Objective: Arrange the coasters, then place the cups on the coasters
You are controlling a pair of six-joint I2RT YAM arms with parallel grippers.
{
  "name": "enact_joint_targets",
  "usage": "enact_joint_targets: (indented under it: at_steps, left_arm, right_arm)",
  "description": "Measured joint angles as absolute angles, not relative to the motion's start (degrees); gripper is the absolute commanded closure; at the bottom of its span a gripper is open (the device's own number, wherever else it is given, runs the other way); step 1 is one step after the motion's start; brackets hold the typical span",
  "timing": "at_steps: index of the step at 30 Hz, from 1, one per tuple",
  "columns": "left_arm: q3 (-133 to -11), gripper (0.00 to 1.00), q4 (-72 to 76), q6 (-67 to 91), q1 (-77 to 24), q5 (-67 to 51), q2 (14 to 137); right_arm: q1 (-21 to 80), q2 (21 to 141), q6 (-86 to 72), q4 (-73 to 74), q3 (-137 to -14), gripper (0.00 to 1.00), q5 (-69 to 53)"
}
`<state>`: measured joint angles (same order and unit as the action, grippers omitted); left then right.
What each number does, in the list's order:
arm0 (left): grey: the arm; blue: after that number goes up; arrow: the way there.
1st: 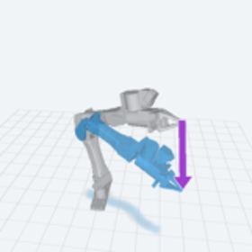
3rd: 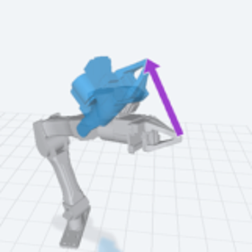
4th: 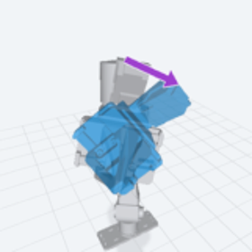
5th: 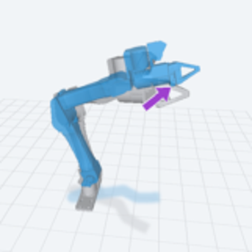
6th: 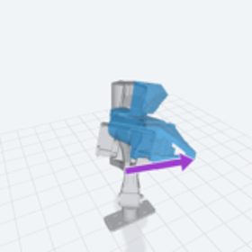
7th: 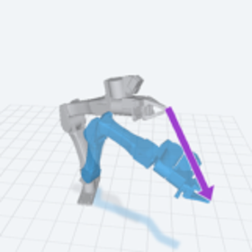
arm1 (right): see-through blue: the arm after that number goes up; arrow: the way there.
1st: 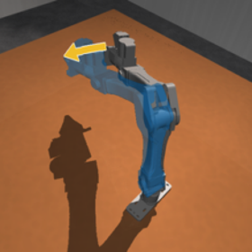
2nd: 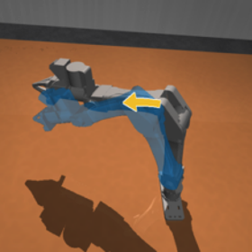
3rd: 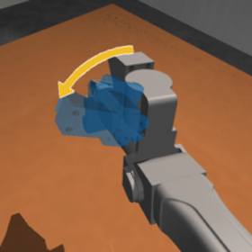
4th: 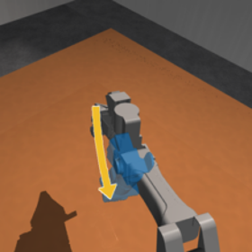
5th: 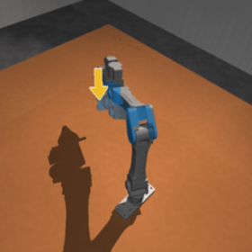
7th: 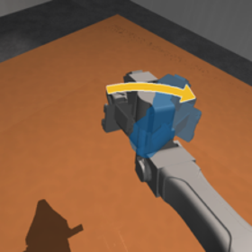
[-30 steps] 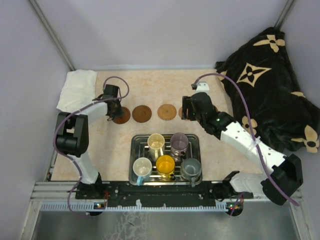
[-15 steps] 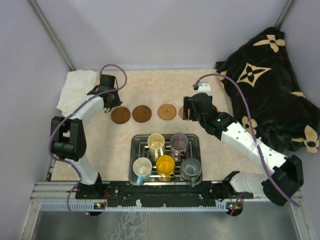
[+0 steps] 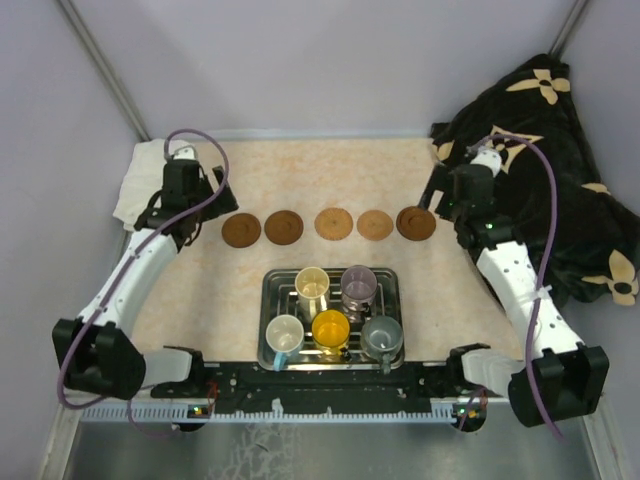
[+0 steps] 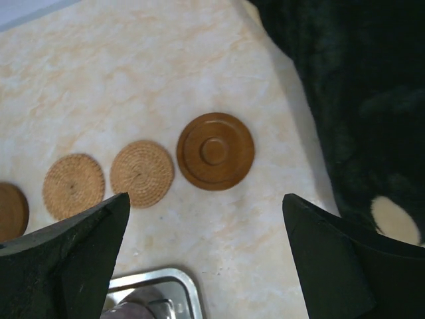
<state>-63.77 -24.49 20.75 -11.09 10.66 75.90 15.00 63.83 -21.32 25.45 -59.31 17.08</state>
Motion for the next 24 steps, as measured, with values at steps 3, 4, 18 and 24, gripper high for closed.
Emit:
enact_joint_targets:
  at_steps: [3, 4, 18, 24]
  left_arm:
    - [-61.89, 0.0, -25.19, 20.75, -11.07, 11.84, 71.2]
    - [-61.63, 0.0, -25.8, 20.71, -10.94, 12.27, 70.02]
    - [-57.23, 0.0, -36.91, 20.8, -9.58, 16.53, 60.4]
    - [-56.97, 0.0, -39.55, 20.8, -9.45, 18.09, 53.71]
  right_arm:
    - [8.21, 64.75, -22.68, 26.72, -59.29, 0.01, 14.55]
    - [7.29, 64.79, -22.76, 27.29, -59.27, 0.01, 14.66]
    - [6.98, 49.41, -22.79, 33.23, -56.12, 0.01, 24.01]
    - [6.98, 48.1, -22.76, 34.94, -54.61, 0.01, 24.58]
